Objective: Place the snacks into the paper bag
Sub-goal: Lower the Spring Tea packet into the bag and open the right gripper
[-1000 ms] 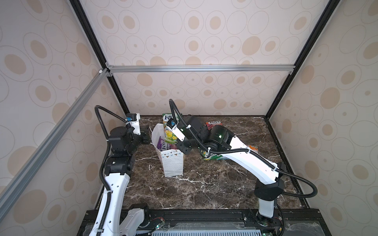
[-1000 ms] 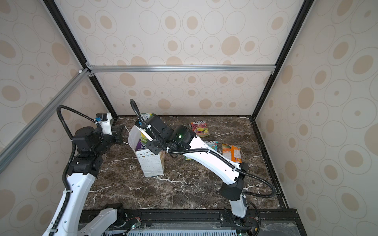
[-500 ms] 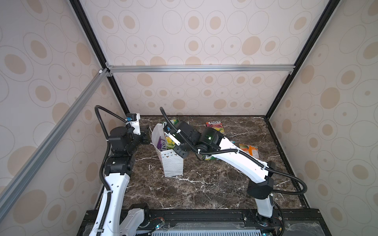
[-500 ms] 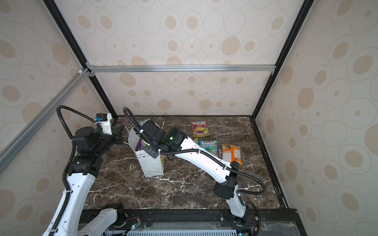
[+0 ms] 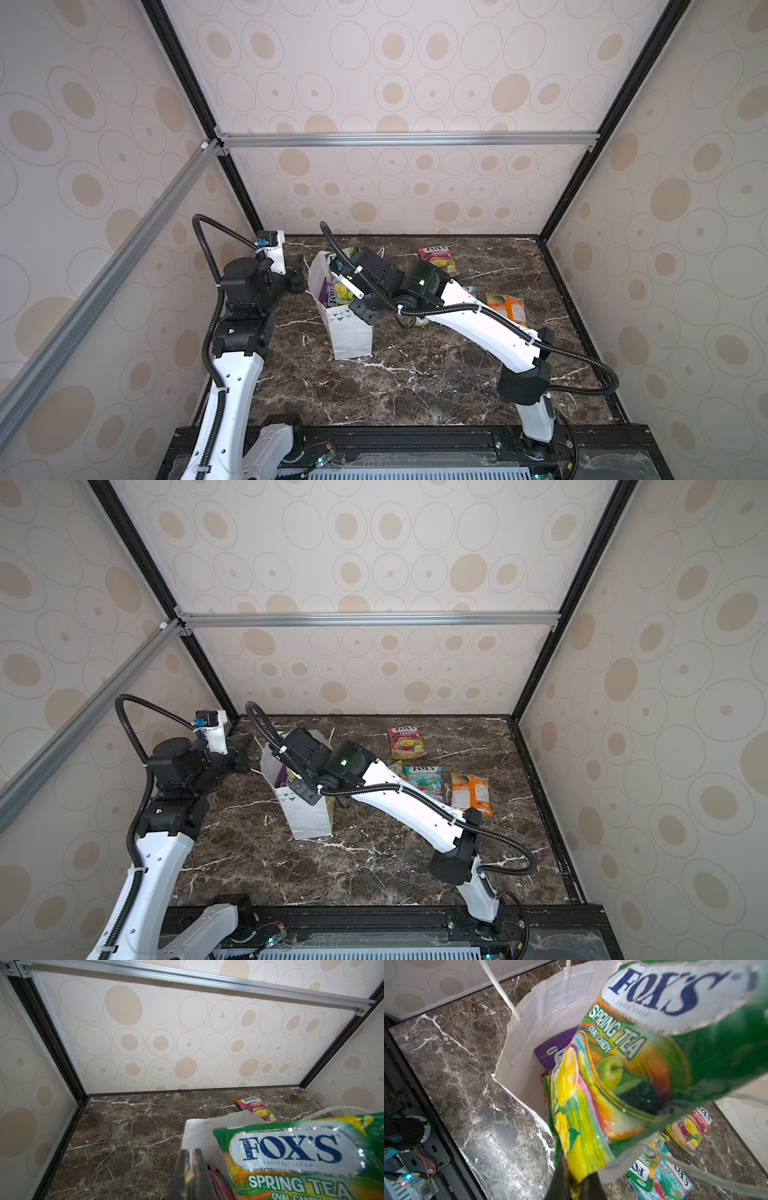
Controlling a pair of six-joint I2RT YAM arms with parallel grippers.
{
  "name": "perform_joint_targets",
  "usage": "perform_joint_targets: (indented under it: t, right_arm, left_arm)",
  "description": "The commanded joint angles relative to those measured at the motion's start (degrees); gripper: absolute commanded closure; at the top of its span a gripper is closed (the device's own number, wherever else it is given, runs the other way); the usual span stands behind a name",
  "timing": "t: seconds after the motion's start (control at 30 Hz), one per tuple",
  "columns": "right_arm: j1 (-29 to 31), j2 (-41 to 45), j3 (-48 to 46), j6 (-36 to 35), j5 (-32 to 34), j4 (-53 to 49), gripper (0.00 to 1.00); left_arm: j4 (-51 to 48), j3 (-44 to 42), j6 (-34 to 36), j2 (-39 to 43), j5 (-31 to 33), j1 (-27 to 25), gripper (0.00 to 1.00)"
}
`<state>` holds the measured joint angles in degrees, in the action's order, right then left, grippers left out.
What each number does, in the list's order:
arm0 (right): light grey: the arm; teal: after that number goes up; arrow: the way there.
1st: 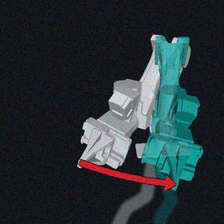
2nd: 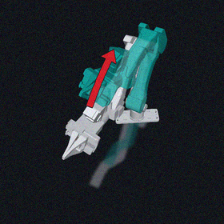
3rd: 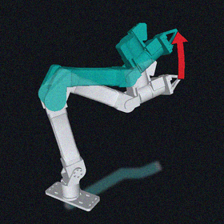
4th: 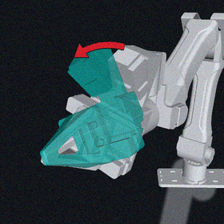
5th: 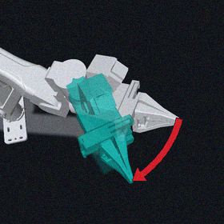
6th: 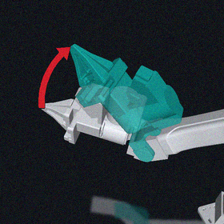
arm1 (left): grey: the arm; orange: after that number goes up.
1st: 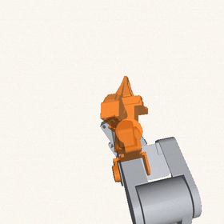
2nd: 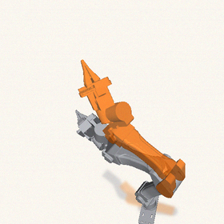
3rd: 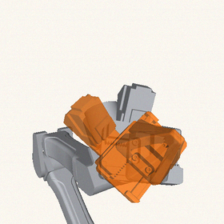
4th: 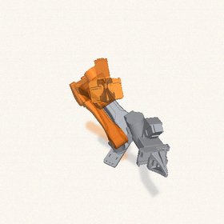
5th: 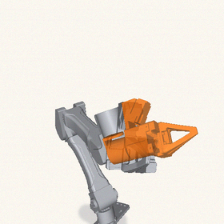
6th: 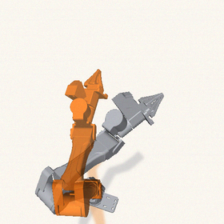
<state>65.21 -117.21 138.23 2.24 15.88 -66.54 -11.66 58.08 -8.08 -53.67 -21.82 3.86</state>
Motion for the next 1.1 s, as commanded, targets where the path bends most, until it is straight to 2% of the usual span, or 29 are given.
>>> perform_joint_targets:
  t: [0.0,0.57,0.7,0.77,0.93,1.07]
  right_arm:
    - [0.8,-1.2,2.0,0.9,0.1,-0.2,1.0]
    - [0.8,-2.9,2.1,1.7,-1.6,1.9,0.98]
    - [0.8,-2.8,2.7,1.0,-0.8,2.1,0.95]
    - [0.8,-2.8,3.1,0.7,-0.3,2.0,0.89]
    - [0.8,-2.3,3.9,0.2,0.2,2.2,0.87]
    - [0.8,-2.0,4.1,-0.1,0.3,2.3,0.82]
  left_arm:
    - [3.0,0.6,0.6,1.6,-0.9,0.4,1.0]
    - [2.7,0.6,0.7,1.6,-0.7,0.4,1.0]
    - [2.8,0.5,0.7,1.6,-0.5,0.4,1.0]
    - [2.8,0.6,0.8,1.6,-0.6,0.4,1.0]
    - [2.7,0.5,0.9,1.6,-0.3,0.4,1.0]
    - [2.7,0.5,0.9,1.6,-0.2,0.3,1.0]
